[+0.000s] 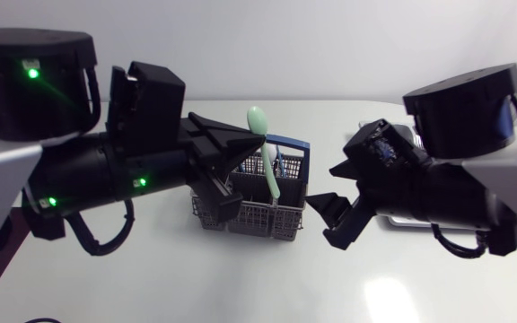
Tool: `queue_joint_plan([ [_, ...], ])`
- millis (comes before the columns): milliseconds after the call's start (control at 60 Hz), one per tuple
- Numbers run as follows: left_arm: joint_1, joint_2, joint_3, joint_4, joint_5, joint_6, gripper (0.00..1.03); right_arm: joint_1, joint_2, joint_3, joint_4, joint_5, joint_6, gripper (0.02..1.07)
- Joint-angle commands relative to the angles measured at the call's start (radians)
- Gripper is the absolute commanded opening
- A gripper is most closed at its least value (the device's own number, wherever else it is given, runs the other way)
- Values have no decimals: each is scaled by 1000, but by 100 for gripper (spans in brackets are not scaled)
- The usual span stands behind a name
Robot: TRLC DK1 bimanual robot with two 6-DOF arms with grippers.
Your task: Unload the cutlery basket into the drawer organizer.
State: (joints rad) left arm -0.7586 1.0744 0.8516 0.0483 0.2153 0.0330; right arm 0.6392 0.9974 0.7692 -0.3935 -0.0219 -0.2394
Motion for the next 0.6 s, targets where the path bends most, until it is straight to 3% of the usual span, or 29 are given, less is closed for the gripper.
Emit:
queue_joint_plan([
  [0,44,29,60,-39,91,-28,4,-47,-31,39,-30,-89,-8,85],
  [83,94,81,92,-90,276,-31,4,-101,-45,68,-77,-234,-11,85],
  [167,110,101,95,-103,363,-25,4,-130,-57,85,-104,-357,-12,85],
  [283,100,108,92,-114,404,4,4,-138,-56,104,-122,-470,-12,85],
  [583,76,134,101,-120,427,-2,4,-125,12,131,-110,-604,15,84],
])
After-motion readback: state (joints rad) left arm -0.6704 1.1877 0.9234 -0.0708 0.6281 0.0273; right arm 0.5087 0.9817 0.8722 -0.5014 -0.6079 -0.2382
